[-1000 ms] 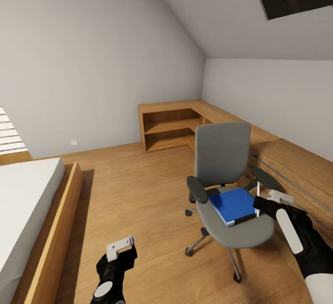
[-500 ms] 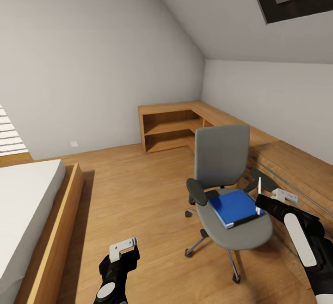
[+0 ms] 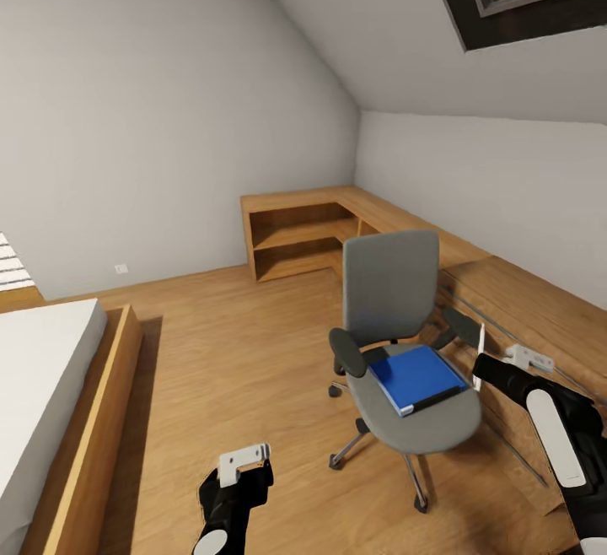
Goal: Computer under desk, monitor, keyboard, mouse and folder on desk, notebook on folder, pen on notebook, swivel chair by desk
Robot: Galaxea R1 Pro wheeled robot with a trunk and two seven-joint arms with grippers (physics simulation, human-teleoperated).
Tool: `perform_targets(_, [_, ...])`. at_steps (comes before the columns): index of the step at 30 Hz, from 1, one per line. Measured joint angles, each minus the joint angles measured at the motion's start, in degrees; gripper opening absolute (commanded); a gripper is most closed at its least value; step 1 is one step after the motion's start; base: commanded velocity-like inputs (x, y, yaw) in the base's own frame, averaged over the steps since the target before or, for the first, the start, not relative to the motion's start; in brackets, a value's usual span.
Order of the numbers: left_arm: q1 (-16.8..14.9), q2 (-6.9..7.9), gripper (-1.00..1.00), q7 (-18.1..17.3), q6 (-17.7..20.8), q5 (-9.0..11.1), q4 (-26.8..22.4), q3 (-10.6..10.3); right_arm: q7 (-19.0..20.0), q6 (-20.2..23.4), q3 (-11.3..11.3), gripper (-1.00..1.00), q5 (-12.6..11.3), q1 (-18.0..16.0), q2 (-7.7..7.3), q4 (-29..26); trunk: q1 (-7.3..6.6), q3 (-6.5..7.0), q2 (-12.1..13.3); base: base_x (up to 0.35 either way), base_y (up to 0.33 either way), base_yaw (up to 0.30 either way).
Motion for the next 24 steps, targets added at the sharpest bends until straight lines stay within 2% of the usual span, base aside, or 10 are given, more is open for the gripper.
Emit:
perform_targets(11, [0.00, 0.00, 1.00, -0.23, 0.09, -0.07, 1.23, -1.08, 0.00, 0.09, -1.38, -1.00, -0.05, 0.00, 0.00, 0.12, -2.42, 1.98, 4.41, 0.000, 0.000, -0.053])
perform_targets(20, [0.00, 0.01, 1.00, -0.35, -0.04, -0.16, 1.15, -1.21, 0.00, 0.17, -2.81, -1.00, -0.02, 0.00, 0.00, 0.55, -2.43, 2.01, 4.43, 0.000, 0.000, -0.222])
perform_targets(24, [0.00, 0.01, 1.00, -0.10, -0.09, -0.09, 1.27, -1.19, -0.01, 0.19, -4.02, -1.00, 0.00, 0.00, 0.00, 0.65, -2.42, 2.06, 4.43, 0.000, -0.155, -0.260])
